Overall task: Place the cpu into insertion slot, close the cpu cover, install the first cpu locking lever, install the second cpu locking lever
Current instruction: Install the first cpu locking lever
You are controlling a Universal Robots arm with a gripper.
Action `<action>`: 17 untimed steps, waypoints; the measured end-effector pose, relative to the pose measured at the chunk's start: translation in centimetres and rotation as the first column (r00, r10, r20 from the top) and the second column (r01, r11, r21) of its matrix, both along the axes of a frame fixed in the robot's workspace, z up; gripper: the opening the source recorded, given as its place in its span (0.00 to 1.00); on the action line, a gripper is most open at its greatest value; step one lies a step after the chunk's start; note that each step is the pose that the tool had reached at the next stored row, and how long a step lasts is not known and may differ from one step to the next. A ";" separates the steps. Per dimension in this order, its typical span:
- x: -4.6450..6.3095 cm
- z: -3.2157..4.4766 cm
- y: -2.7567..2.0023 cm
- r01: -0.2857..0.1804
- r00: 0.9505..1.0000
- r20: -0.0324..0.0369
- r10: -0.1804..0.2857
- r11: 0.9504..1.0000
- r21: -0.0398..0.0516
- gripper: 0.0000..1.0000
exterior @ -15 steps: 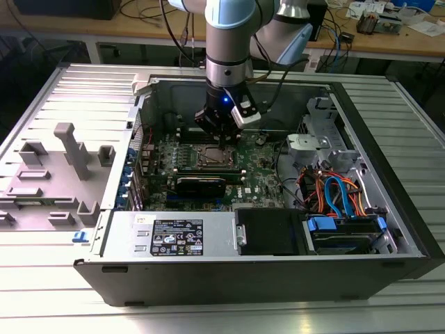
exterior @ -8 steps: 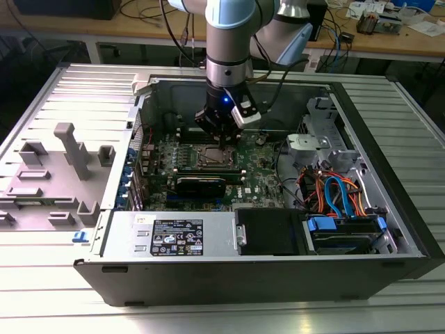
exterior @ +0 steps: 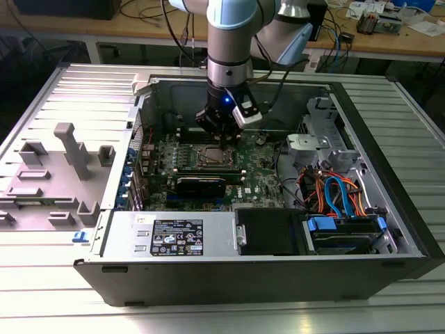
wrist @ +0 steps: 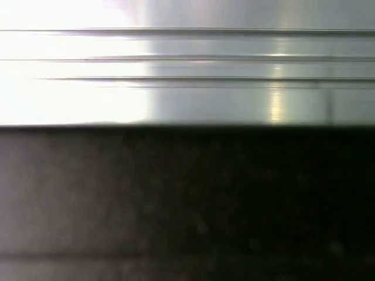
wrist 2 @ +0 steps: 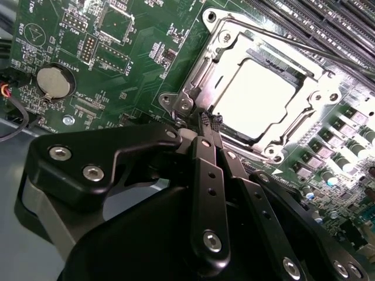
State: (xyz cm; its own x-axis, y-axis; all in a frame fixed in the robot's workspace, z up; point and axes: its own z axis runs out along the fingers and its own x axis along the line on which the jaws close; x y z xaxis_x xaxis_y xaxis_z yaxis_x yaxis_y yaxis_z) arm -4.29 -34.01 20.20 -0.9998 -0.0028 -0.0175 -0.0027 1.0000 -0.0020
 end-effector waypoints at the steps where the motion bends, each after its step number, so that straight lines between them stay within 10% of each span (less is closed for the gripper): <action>1: 0.0 0.01 0.00 -0.001 1.000 0.000 0.001 1.000 0.002 0.11; 10: 0.2 -0.07 0.16 -0.003 1.000 0.002 0.003 0.999 0.047 0.11; 17: 0.2 0.61 0.15 -0.003 1.000 0.002 0.003 0.999 0.042 0.11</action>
